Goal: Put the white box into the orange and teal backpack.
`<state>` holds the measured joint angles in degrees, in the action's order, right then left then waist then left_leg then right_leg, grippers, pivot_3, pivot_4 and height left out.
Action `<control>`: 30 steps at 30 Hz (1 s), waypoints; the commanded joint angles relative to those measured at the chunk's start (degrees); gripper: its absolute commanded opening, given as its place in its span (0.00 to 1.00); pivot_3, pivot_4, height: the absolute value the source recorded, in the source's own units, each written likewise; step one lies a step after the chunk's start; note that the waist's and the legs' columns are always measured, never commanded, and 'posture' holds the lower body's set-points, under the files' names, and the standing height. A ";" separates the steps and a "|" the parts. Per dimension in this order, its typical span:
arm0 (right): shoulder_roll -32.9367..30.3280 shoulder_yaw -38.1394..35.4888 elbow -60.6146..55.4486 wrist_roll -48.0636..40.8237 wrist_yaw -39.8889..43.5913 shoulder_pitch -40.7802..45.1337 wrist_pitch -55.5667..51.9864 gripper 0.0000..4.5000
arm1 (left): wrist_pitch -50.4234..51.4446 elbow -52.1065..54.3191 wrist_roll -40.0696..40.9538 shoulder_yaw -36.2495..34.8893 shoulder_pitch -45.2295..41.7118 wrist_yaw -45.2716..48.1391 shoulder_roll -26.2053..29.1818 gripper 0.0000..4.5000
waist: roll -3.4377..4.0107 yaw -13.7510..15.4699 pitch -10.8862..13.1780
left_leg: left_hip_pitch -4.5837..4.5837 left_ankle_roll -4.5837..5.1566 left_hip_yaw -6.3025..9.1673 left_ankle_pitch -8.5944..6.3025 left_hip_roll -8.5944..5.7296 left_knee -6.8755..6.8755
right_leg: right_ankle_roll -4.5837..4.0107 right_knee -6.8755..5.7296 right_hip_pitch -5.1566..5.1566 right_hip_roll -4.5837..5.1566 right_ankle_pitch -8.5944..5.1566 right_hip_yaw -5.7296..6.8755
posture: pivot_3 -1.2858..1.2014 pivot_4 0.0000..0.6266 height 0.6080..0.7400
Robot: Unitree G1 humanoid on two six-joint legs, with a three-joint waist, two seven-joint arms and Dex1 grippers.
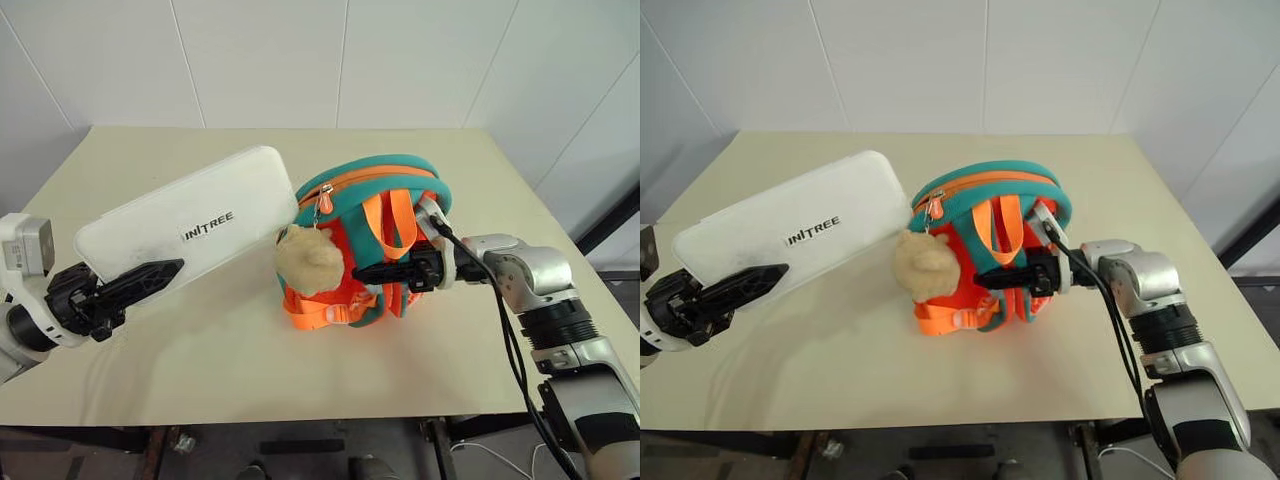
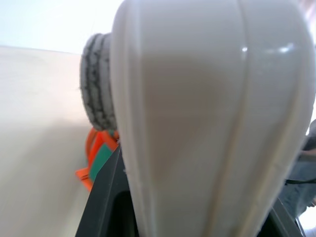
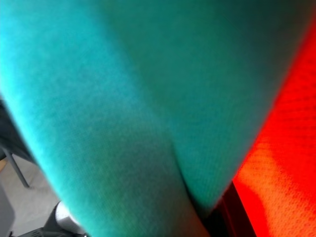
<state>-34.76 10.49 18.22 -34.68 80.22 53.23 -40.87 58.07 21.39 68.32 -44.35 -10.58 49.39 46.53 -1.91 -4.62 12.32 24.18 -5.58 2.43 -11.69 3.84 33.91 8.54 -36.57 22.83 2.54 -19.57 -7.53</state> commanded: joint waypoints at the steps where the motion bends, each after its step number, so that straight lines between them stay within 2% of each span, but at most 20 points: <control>1: 0.43 -0.87 -1.25 0.64 1.68 0.51 0.59 0.01 | -3.36 2.25 -0.48 2.15 0.39 2.16 2.07 0.30 | 0.00 -0.08 0.00 | 0.00 0.00 0.00 0.00 0.00 0.00 | 0.00 0.00 0.00 0.00 0.00 0.00 | 0.52 0.24 1.00; 7: -1.35 -1.72 -3.92 0.35 2.89 -1.21 -1.00 0.01 | -10.43 -3.66 -6.10 6.46 -2.15 3.23 1.87 0.30 | 0.01 -0.03 0.00 | -0.01 0.00 0.00 0.00 0.00 0.01 | 0.00 -0.01 -0.01 -0.01 0.00 0.00 | 0.52 0.24 1.00; 12: -6.51 -1.79 -7.54 -1.35 7.80 -2.63 -4.65 0.01 | -12.80 -7.93 -8.65 9.69 -3.10 7.04 3.59 0.30 | 0.01 0.24 0.01 | 0.01 0.03 0.00 -0.02 -0.01 0.04 | 0.00 0.01 -0.02 -0.01 0.00 0.00 | 0.52 0.24 1.00; 17: -8.24 -1.73 -8.40 -1.58 8.49 -2.54 -5.31 0.01 | -19.49 -9.96 -18.96 17.72 -0.46 13.78 7.48 0.30 | 0.01 0.21 0.00 | 0.00 0.04 -0.02 -0.03 -0.01 0.04 | 0.00 0.02 -0.03 -0.01 -0.01 0.00 | 0.52 0.24 1.00; 20: -8.19 -1.53 -7.94 -1.10 8.38 -1.78 -4.81 0.01 | -21.73 -11.36 -21.09 20.40 -2.85 14.09 7.04 0.30 | 0.01 0.26 0.01 | -0.01 0.04 -0.02 -0.03 0.00 0.04 | 0.00 0.01 -0.03 -0.02 -0.01 0.00 | 0.52 0.24 1.00; 26: -6.81 -1.51 -7.72 -0.82 7.54 -0.89 -3.80 0.01 | -26.27 -11.45 -29.54 28.57 -7.62 14.78 9.69 0.30 | 0.02 0.94 0.01 | 0.01 0.05 -0.01 -0.03 0.00 0.04 | 0.00 0.02 -0.03 -0.02 -0.01 0.00 | 0.52 0.24 1.00; 28: -6.22 -1.21 -7.75 -0.59 7.47 -0.71 -3.35 0.01 | -26.40 -12.40 -31.70 32.08 -11.67 14.14 9.57 0.30 | 0.02 1.26 0.01 | 0.00 0.05 -0.02 -0.03 0.00 0.05 | 0.00 0.02 -0.03 -0.02 0.00 0.00 | 0.52 0.24 1.00; 30: -5.41 -0.77 -7.47 -0.24 7.69 -0.02 -2.86 0.01 | -21.72 -13.47 -31.94 36.86 -18.09 14.46 9.64 0.30 | 0.02 1.61 0.01 | 0.00 0.06 -0.01 -0.03 0.00 0.10 | 0.01 -0.01 -0.03 -0.04 0.00 0.01 | 0.52 0.24 1.00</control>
<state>-40.48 10.31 11.58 -34.72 86.08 51.58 -44.69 34.03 7.54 37.96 -10.93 -26.73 63.26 55.23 -1.89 -3.01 12.33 24.19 -5.53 2.42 -11.72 3.84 34.07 8.55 -36.65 22.79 2.50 -19.57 -7.52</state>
